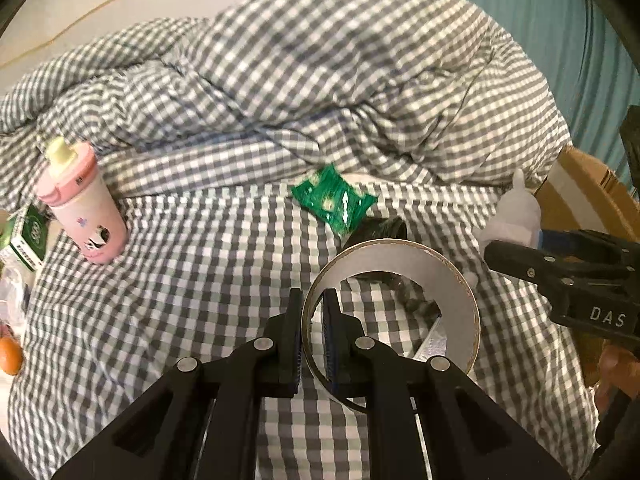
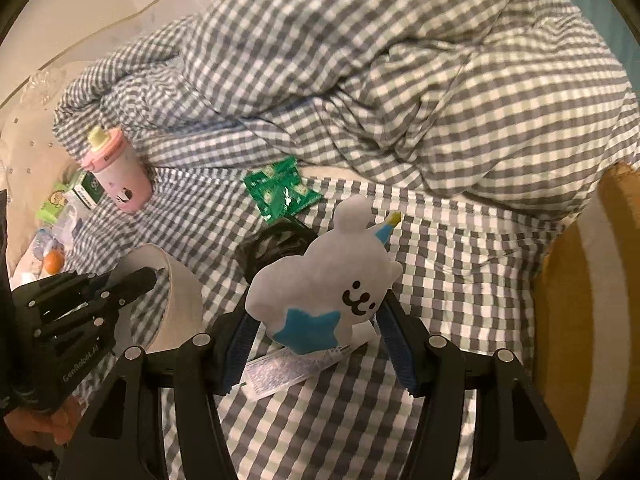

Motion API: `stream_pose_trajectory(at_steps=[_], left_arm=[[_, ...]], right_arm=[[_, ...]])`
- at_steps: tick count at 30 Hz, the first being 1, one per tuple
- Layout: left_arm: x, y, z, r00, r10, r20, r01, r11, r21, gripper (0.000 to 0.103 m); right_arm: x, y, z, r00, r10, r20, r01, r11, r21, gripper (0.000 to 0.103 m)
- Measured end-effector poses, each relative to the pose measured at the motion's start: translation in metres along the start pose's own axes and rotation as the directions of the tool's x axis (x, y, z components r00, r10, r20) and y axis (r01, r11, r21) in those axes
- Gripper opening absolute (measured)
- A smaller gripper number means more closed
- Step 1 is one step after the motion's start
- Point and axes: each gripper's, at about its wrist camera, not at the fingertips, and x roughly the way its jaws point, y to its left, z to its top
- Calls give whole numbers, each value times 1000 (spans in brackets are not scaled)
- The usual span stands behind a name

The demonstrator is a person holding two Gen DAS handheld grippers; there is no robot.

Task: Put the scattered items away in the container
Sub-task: 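Carry the tape roll with the left gripper while the right carries the bunny toward the box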

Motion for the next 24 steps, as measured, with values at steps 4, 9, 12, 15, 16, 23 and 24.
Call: stream_pose_trajectory(at_steps=[4,9,12,15,16,23,24], left_arm=[[-22,3,5,1000,8,30,-8,1000,-14,10],[-49,9,11,997,21,69,-19,999,-34,10],[-69,11,15,995,30,99,-26,999,-41,10],[-87,11,18,991,39,127,-33,998,-45,10],[-94,11,19,990,40,138,-34,998,-48,10],[-136,14,25,980,38,197,-24,997,-72,10],[-142,15,26,978,38,204,-23,997,-77,10]], right_arm=[[-23,5,1,1000,-1,31,1,1000,-6,59],[-53,13,2,997,-5,71,6,1000,-18,59],[-71,19,2,995,-4,96,7,1000,-25,59],[-87,25,1,993,-4,118,8,999,-31,59],[-92,27,1,992,-4,125,9,999,-34,59],[-132,40,0,984,-8,180,17,999,-48,59],[-138,42,-1,982,-9,190,18,999,-50,59]])
